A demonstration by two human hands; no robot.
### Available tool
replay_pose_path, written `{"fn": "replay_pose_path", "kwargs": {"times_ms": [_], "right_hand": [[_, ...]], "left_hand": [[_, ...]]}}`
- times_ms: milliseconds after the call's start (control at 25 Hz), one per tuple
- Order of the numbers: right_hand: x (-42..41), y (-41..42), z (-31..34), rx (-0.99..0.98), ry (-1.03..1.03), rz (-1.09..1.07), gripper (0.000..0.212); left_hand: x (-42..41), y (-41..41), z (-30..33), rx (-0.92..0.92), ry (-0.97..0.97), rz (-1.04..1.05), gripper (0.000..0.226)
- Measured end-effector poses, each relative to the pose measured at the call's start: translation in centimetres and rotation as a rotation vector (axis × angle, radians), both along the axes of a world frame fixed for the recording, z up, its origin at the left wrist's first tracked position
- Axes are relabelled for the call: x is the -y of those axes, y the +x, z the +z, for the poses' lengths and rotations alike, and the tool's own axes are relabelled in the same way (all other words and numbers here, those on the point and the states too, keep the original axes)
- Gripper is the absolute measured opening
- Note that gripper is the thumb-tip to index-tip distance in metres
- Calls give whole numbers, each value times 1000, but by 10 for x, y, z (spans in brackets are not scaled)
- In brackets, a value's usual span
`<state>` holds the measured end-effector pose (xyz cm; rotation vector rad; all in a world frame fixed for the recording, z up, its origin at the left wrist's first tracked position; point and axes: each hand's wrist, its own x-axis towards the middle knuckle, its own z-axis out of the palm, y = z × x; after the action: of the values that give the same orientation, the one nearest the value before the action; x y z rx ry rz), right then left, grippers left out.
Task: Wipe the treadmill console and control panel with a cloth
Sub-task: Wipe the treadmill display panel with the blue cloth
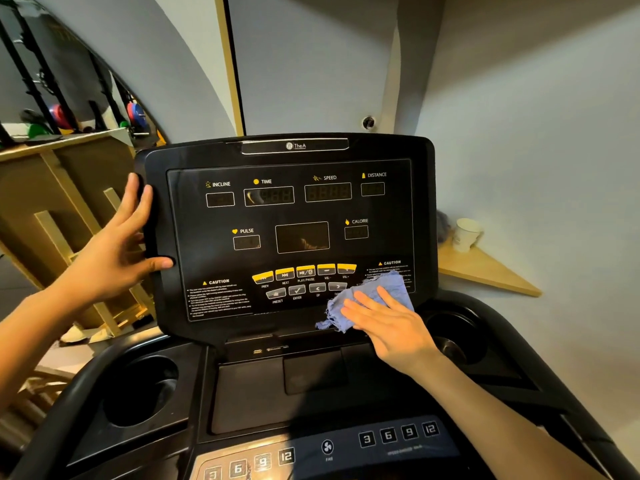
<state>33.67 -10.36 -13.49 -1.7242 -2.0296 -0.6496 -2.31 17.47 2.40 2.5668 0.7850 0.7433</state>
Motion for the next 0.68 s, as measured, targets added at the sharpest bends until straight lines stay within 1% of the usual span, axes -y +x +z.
{"fn": "replay_pose_path", "kwargs": {"times_ms": [240,360,520,680], "right_hand": [[11,14,-1,-14,108,27,38],[17,23,0,36,92,37,38],[21,40,12,-67,93,-23,46],[15,48,22,-84,80,16,48]], "left_hand": [[-4,-1,-2,-13,20,36,119],[-5,-1,-4,-14,26,42,119],[-8,-1,-4,15,47,5,119],[-12,-1,-5,23,34,-17,120]]}}
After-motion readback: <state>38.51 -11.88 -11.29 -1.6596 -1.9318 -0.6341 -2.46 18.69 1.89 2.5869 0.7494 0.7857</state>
